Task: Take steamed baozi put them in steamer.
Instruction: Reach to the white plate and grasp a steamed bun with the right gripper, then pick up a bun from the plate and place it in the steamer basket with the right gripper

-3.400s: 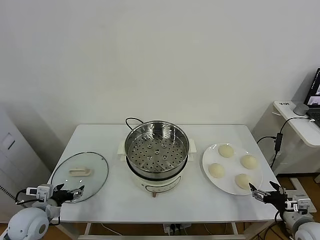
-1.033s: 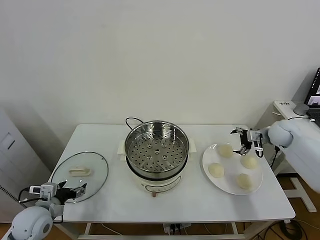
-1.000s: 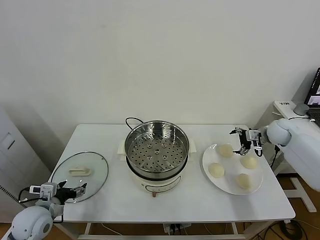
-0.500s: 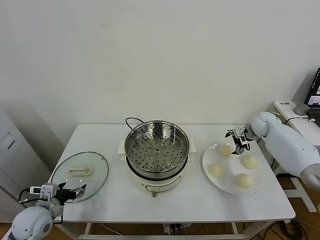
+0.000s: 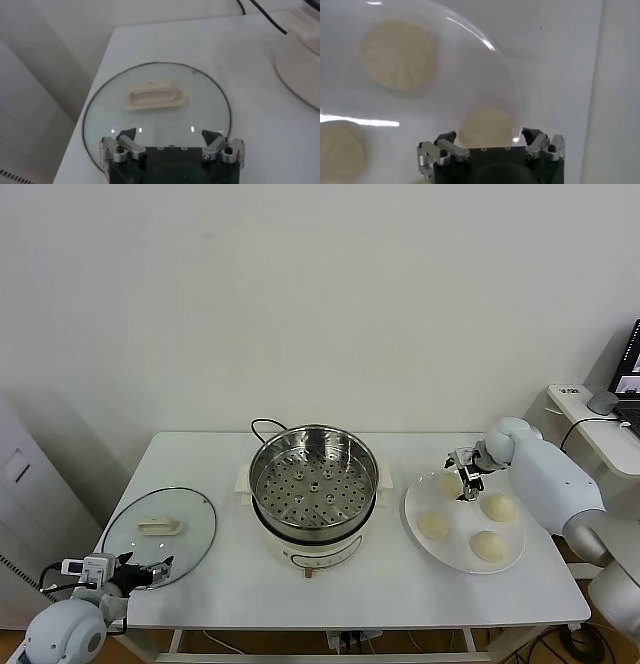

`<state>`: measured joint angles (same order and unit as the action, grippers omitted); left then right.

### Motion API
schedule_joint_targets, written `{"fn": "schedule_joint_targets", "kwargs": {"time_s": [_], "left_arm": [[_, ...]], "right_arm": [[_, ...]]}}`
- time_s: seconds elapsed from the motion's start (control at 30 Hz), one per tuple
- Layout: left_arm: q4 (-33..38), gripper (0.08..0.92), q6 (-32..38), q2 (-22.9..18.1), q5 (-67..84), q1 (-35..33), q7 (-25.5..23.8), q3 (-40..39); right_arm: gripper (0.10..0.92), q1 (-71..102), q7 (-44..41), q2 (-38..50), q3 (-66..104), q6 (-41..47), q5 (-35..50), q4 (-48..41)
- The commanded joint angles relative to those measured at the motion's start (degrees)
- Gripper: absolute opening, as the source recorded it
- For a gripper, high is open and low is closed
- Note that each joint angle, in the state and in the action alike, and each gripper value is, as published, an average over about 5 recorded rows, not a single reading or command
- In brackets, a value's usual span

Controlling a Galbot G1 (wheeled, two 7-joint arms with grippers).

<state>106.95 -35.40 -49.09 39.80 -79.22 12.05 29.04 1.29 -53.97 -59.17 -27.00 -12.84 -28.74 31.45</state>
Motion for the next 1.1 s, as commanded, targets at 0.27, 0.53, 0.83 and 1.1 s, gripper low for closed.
{"fn": "schedule_joint_targets", "kwargs": {"time_s": [0.27, 0.53, 0.83, 1.1], "left_arm": [[0.1, 0.823, 0.0, 0.1, 0.0, -0.3, 0.0, 0.0], [-0.1, 0.823, -0.1, 0.0, 0.0, -0.5, 0.1, 0.2], [0.2, 0.823, -0.2, 0.0, -0.1, -0.6, 0.1, 0.1], [0.4, 0.823, -0.2, 0.0, -0.2, -0.5, 0.1, -0.5]], "right_arm": [[0.526, 0.6, -1.0, -1.0, 2.9, 0.1, -2.3, -1.4], [0.451, -2.0, -2.5, 3.7, -3.1, 0.8, 3.4, 6.7], [0.45, -21.1, -5.8, 9.7, -21.9, -1.9, 20.2, 22.8], [0.455, -32.7, -12.1, 0.0, -25.7, -17.2, 27.4, 18.7]]}}
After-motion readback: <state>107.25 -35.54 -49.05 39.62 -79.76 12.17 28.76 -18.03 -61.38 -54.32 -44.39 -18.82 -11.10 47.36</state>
